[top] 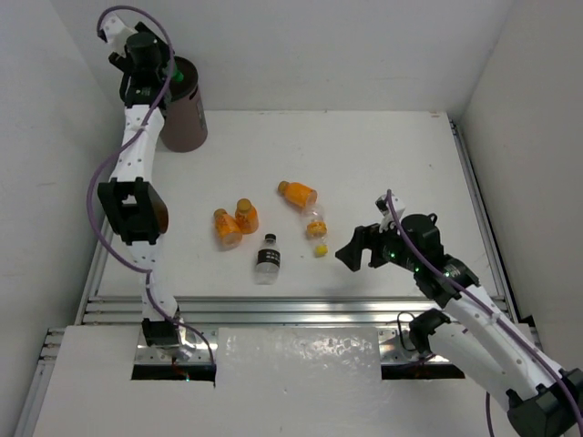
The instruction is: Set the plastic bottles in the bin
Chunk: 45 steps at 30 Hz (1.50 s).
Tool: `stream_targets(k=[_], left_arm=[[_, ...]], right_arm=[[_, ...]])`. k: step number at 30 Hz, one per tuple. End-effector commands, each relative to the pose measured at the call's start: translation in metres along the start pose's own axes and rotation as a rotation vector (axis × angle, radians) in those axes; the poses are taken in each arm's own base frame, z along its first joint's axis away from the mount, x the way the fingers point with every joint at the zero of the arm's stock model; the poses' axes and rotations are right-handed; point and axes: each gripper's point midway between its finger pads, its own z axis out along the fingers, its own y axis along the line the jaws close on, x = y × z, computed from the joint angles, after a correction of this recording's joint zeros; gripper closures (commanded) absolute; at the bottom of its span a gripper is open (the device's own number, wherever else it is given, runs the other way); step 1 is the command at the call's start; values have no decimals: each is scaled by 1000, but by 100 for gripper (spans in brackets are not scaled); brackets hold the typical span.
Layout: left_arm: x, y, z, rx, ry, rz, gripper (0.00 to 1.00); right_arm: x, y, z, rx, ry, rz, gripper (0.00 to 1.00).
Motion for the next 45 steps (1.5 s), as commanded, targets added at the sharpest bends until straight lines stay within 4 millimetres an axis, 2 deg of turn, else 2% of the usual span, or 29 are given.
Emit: stream_targets(k=[1, 3, 6, 9, 10, 11, 12, 13, 14, 15, 16, 17, 18, 19, 20, 21, 22, 23, 24, 26, 31, 32, 36, 38, 39, 40, 41, 42, 45], left_arm=[[-15, -1, 20, 5, -120, 21, 32], [-20, -13, 25, 53, -140, 32, 1], [-52, -34, 13, 117, -192, 17, 0], [-106, -49, -18, 155, -265, -7, 0], [-140, -58, -43, 181, -302, -24, 0], [-153, -60, -56, 190, -301, -22, 0], [-185, -67, -93, 228, -296, -34, 0], [-179, -64, -105, 236, -245, -26, 0], [-176, -63, -121, 256, -198, -54, 0], [-208, -70, -175, 352, -195, -78, 0], [-164, -55, -176, 347, -80, -50, 0], [-153, -49, -192, 371, -32, -59, 0], [-169, -54, -241, 473, -12, -116, 0], [-113, -32, -243, 449, 120, -111, 0], [-119, -37, -288, 563, 138, -152, 0], [-57, -8, -288, 505, 260, -145, 0], [-39, -3, -306, 522, 301, -170, 0], [-43, 8, -329, 549, 278, -186, 0], [-2, 30, -331, 504, 356, -171, 0], [19, 49, -349, 494, 397, -133, 0], [43, 75, -362, 460, 481, 20, 0], [46, 80, -364, 456, 486, 31, 0], [58, 89, -375, 489, 500, 57, 0], [68, 85, -384, 544, 544, 62, 0], [71, 83, -387, 567, 560, 65, 0], [74, 78, -394, 613, 589, 59, 0], [76, 75, -398, 641, 608, 56, 0], [77, 63, -411, 724, 639, 42, 0], [78, 32, -443, 922, 691, 7, 0]], right_arm=[[-10, 9, 6, -41, -18, 21, 1], [-9, 6, 11, -27, 5, 19, 1], [-8, -5, 21, 26, 31, 24, 1], [-7, -19, 35, 95, 64, 32, 1], [-10, -22, 41, 108, 62, 30, 1], [-10, -27, 46, 130, 76, 33, 1], [-12, -37, 59, 181, 105, 34, 2], [-25, -37, 66, 189, 94, 31, 3], [-16, -45, 80, 216, 148, 38, 4], [-16, -46, 88, 217, 158, 37, 6], [-21, -45, 96, 210, 150, 34, 7], [-31, -41, 104, 197, 136, 26, 7], [-27, -45, 113, 200, 155, 10, 7], [-34, -42, 121, 189, 126, -7, 7], [-34, -43, 132, 181, 143, -12, 7], [-29, -44, 138, 182, 170, -12, 7], [-39, -43, 146, 185, 168, -19, 8], [-33, -47, 152, 200, 200, -19, 9], [-16, -53, 161, 214, 255, -16, 10], [-8, -56, 168, 223, 264, -23, 14], [26, -50, 173, 169, 295, -84, 25], [21, -46, 176, 151, 259, -97, 36], [30, -41, 168, 126, 251, -104, 59], [23, -38, 158, 134, 218, -114, 71], [28, -40, 151, 139, 225, -113, 72], [15, -32, 140, 126, 183, -111, 73], [17, -29, 130, 126, 194, -105, 73], [22, -28, 120, 125, 196, -85, 73], [4, -1, 88, 27, 131, -81, 73]])
